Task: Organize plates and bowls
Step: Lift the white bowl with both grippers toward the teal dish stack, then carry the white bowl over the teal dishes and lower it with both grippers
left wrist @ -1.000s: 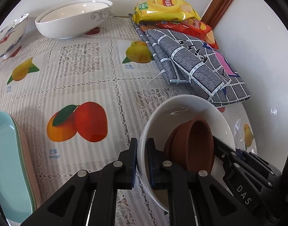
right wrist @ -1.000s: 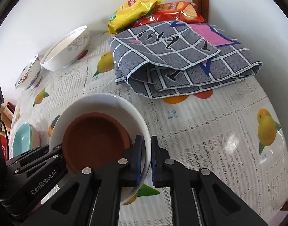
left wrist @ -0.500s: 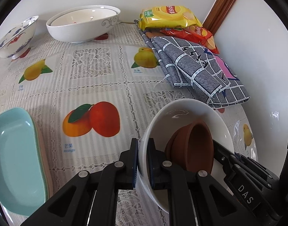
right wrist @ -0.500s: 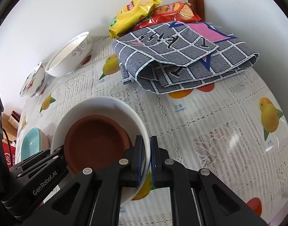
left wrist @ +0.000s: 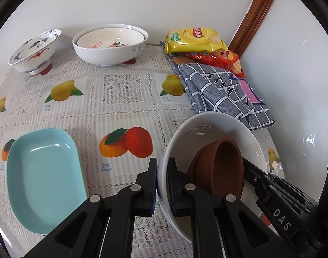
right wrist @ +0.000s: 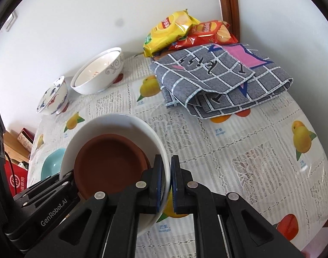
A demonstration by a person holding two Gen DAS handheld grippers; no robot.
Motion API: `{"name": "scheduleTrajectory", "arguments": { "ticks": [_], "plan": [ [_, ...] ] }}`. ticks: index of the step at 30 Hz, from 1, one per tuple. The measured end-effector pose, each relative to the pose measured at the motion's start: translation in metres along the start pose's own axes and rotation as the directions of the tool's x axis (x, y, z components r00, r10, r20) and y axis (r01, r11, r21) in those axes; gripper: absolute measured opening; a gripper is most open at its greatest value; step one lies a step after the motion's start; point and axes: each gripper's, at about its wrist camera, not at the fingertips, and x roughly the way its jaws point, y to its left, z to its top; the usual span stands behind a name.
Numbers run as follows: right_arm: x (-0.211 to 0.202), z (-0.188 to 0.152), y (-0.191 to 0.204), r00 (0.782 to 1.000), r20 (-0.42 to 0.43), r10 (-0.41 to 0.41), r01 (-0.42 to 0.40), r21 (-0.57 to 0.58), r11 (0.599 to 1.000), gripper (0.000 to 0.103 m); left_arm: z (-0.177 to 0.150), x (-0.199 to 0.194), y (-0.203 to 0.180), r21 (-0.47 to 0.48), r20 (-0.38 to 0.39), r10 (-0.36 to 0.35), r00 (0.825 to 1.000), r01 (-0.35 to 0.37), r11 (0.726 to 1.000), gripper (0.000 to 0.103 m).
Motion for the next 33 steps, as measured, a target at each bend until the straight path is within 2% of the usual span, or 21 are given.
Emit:
{"name": "scheduleTrajectory", "arguments": {
  "ticks": [19, 33],
  "plan": [
    [-0.023, -0.005, 0.056, 0.999, 0.051, 0.020, -0.019, -0.020, 1.000, 0.008, 0.005, -0.041, 0.044, -0.004, 0.048, -0.006, 0.999, 0.006, 1.000, 0.010],
    [-0.041, -0.021, 0.093, 0.997, 0.077, -0.010, 0.009, 0.011, 1.000, 0.008, 0.001, -0.065, 0.076, 0.024, 0.046, -0.051, 0.998, 0.050, 0.998, 0.010]
  ]
}}
